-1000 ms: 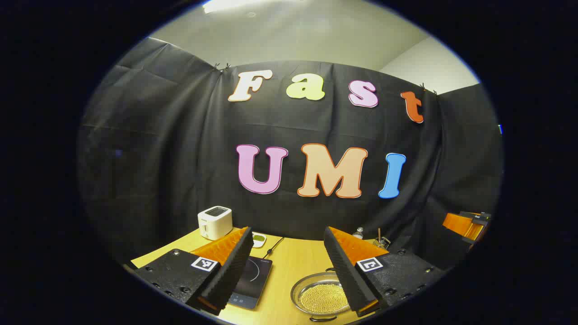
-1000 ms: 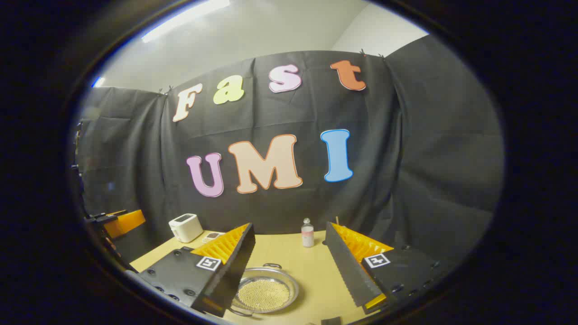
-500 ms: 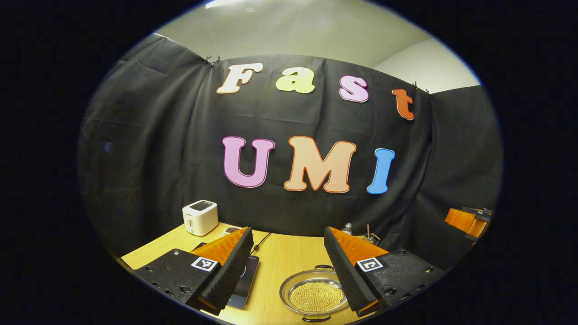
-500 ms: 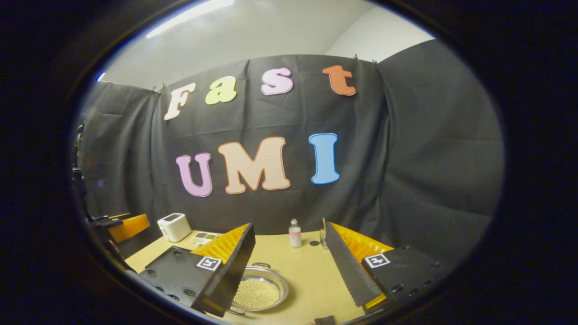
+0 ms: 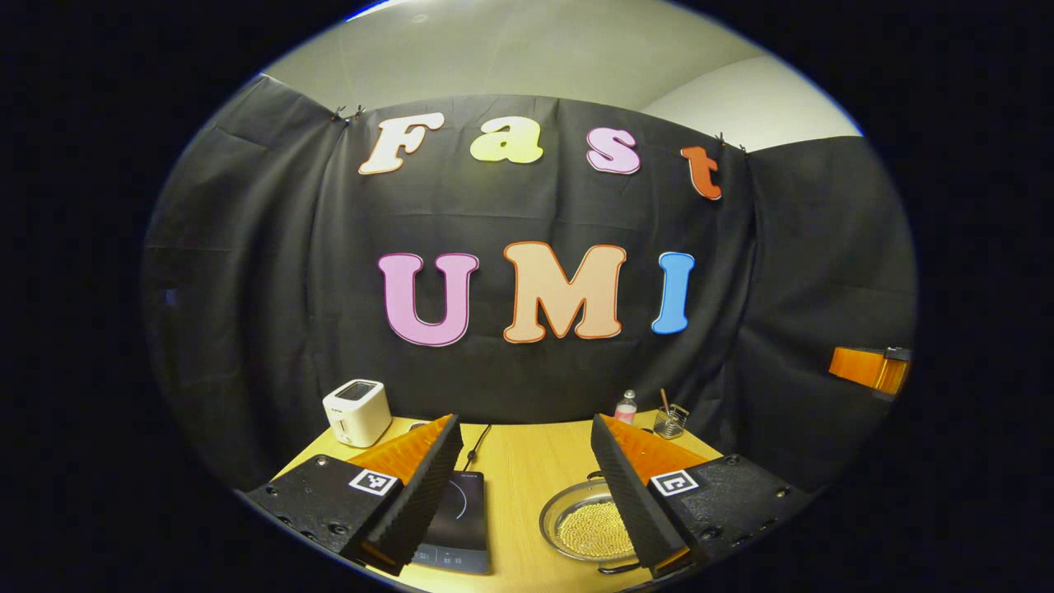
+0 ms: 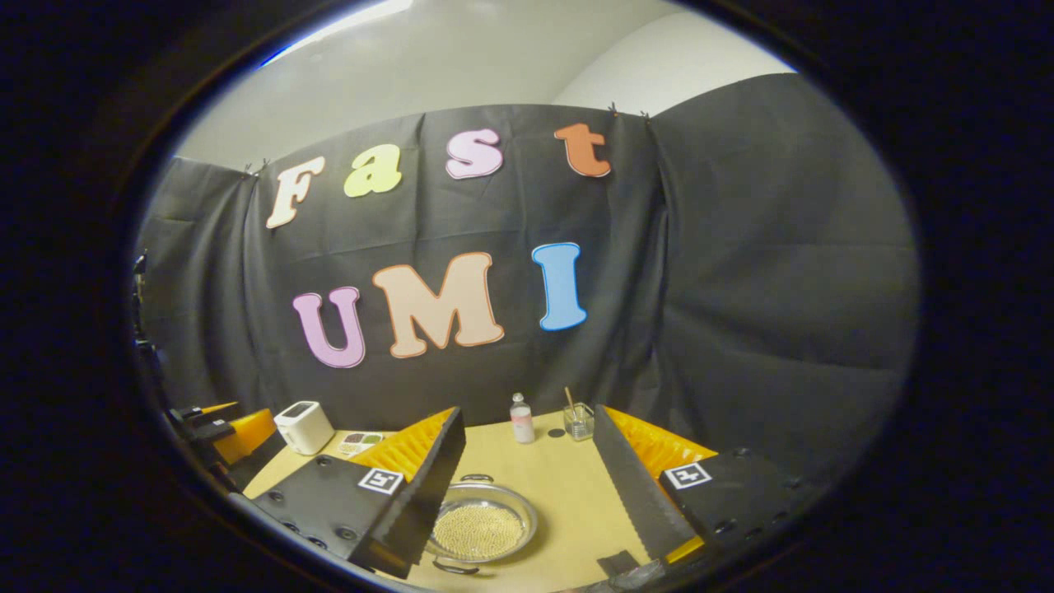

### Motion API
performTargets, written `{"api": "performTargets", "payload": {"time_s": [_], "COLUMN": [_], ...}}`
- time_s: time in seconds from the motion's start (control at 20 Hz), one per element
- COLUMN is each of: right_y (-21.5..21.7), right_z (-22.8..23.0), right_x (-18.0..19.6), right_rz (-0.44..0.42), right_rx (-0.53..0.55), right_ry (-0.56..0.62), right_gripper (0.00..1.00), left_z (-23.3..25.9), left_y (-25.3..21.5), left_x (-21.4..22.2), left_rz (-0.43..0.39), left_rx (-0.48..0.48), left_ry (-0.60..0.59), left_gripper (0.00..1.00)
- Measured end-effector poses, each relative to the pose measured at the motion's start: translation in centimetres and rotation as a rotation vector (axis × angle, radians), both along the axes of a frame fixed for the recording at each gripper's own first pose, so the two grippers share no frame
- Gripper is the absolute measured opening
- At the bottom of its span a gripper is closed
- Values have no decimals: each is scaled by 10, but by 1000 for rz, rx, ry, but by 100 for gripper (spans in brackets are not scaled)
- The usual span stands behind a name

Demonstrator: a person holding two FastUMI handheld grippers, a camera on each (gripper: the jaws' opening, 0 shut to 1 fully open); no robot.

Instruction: First push the handle of the pot to place it horizontally, then grasp the pot with both hands and set it on the induction cooktop.

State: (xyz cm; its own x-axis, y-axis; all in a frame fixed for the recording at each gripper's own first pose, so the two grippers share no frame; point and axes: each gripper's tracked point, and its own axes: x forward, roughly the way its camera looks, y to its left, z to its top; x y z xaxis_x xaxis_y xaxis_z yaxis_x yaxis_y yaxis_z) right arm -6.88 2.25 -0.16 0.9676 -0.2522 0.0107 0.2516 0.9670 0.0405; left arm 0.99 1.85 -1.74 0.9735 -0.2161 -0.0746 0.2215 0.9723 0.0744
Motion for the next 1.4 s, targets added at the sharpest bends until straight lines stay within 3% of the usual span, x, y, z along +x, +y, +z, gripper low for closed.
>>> {"api": "performTargets", "payload": {"time_s": [0.05,0.1,0.2,0.25,0.45,0.55,0.8,0.85,1.0,1.25,1.35,1.4], "right_y": [1,3,6,9,12,12,13,13,14,27,29,31], "right_z": [-1,-2,-3,-3,-4,-9,-26,-30,-40,-60,-65,-67], "right_x": [-4,-7,-14,-16,-24,-26,-25,-23,-16,-12,-7,-6], "right_rz": [-12,-24,-43,-50,-79,-91,-84,-81,-63,-19,-10,-9], "right_rx": [-3,-8,-11,-10,-23,-28,-13,-11,-6,13,12,11], "right_ry": [-1,-2,-2,-3,-7,-3,37,44,64,106,106,107], "right_gripper": [99,92,92,99,99,99,99,92,92,71,49,36], "left_z": [1,-1,-4,-5,-9,-8,-14,-16,-25,-29,-29,-31], "left_y": [3,7,12,14,24,28,30,31,33,49,54,57], "left_x": [-1,-3,-5,-5,-4,-4,-5,-6,-7,-17,-19,-20], "left_rz": [-5,-10,-18,-24,-32,-34,-40,-38,-24,22,37,42], "left_rx": [4,7,3,-6,-19,-5,8,2,-10,8,11,10], "left_ry": [0,3,12,18,33,30,38,45,68,66,65,68], "left_gripper": [96,96,96,93,96,92,96,96,92,99,92,96]}}
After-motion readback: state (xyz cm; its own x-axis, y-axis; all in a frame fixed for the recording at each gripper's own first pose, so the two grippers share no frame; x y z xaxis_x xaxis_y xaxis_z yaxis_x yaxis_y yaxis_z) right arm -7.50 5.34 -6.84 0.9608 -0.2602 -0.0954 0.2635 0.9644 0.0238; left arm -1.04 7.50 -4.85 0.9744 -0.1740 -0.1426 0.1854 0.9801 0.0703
